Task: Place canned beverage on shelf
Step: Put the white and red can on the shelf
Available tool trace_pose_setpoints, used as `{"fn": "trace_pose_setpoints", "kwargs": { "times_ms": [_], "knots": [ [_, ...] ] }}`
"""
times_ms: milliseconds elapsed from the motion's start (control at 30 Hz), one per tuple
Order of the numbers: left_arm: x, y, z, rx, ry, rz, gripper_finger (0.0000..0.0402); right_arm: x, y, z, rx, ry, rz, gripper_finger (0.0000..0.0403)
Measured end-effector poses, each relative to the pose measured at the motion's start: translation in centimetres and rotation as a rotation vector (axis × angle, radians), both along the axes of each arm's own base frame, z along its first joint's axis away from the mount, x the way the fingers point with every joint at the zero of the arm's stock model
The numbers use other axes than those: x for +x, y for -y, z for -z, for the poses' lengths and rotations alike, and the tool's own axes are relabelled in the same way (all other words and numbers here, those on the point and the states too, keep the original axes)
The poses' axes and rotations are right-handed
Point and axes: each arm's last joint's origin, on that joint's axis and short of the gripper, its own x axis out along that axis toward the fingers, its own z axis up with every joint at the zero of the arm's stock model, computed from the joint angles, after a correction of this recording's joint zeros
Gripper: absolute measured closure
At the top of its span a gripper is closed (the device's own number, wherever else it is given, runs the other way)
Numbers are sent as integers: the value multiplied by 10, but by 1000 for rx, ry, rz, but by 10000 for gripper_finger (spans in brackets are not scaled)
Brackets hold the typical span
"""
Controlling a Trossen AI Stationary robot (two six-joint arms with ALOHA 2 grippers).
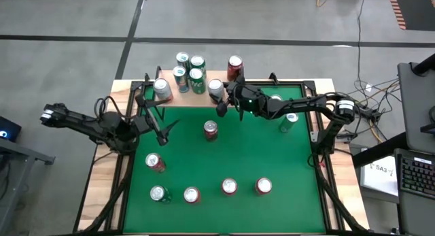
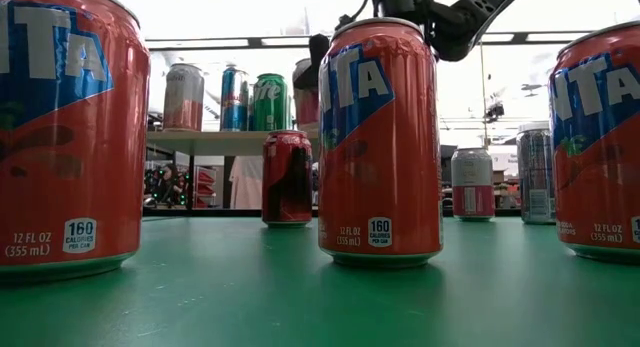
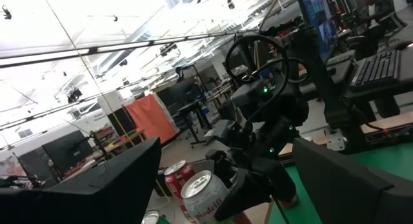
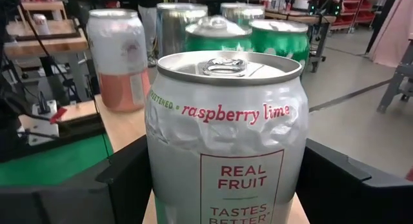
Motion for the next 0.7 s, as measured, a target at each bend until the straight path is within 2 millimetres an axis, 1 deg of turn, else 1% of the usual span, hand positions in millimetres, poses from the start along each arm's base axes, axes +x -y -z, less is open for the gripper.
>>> {"fn": "trace_pose_setpoints", "kwargs": {
  "times_ms": [333, 433, 600, 700],
  "knots": [
    [0, 0, 0, 1, -1, -1, 69, 0, 0, 1, -1, -15, 0, 108],
    [0, 0, 0, 3, -2, -1, 69, 0, 0, 2, 3, -14, 1, 94],
    [0, 0, 0, 4, -3, -1, 69, -1, 2, 2, 29, -2, 16, 55],
    [0, 0, 0, 4, -3, -2, 69, -1, 3, 2, 29, -3, 20, 44]
  ]
}}
